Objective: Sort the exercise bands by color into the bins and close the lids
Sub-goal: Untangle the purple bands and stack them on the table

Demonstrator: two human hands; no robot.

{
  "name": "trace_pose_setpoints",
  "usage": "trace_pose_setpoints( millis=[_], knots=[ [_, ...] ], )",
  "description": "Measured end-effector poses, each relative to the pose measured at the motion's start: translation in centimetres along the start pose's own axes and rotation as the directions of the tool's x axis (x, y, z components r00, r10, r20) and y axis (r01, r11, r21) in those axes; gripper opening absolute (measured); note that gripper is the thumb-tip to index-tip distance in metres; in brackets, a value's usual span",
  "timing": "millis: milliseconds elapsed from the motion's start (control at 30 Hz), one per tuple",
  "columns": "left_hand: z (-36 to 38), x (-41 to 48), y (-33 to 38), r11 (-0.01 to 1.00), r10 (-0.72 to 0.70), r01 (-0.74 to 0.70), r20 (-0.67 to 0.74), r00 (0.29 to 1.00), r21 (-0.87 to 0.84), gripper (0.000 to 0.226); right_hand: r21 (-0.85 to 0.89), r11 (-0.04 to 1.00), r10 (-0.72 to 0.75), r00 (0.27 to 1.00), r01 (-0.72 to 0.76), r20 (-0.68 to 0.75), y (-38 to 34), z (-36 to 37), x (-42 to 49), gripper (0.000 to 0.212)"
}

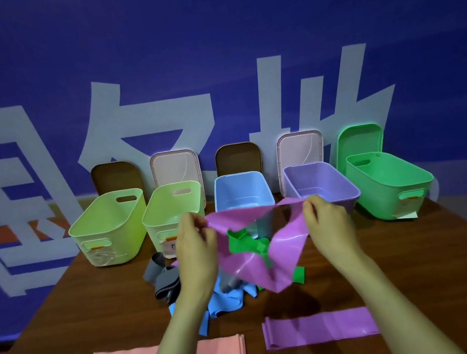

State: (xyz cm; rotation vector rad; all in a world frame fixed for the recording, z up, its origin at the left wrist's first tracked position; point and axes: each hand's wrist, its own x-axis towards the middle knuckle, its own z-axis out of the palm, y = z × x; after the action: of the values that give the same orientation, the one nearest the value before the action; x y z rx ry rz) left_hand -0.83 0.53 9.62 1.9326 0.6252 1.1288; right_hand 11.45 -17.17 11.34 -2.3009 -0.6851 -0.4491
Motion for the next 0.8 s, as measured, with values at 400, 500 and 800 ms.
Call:
trace_pose_setpoints(
  millis=[400, 500, 800],
  knots=[
    [0.1, -1.5, -1.6, 0.999, 0.011, -0.023, 0.240, 0.971, 0.049, 0.029, 0.358, 0.922, 0.139, 0.989, -0.147, 0.049, 0.7, -0.2, -0.5, 0.018],
    [0.0, -2.0, -2.2, 0.999, -0.038, 0.026, 0.405, 0.914, 0.035, 0.031, 0.462, 0.880, 0.070, 0.992, -0.110, 0.103, 0.3, -0.5, -0.2, 0.021],
    [2.6, -3.9, 1.3, 0.977, -0.008, 0.139, 0.624, 0.781, -0.161, 0.028, 0.634, 0.771, -0.080, 0.980, -0.054, 0.181, -2.8, -1.0, -0.2, 0.024]
  ],
)
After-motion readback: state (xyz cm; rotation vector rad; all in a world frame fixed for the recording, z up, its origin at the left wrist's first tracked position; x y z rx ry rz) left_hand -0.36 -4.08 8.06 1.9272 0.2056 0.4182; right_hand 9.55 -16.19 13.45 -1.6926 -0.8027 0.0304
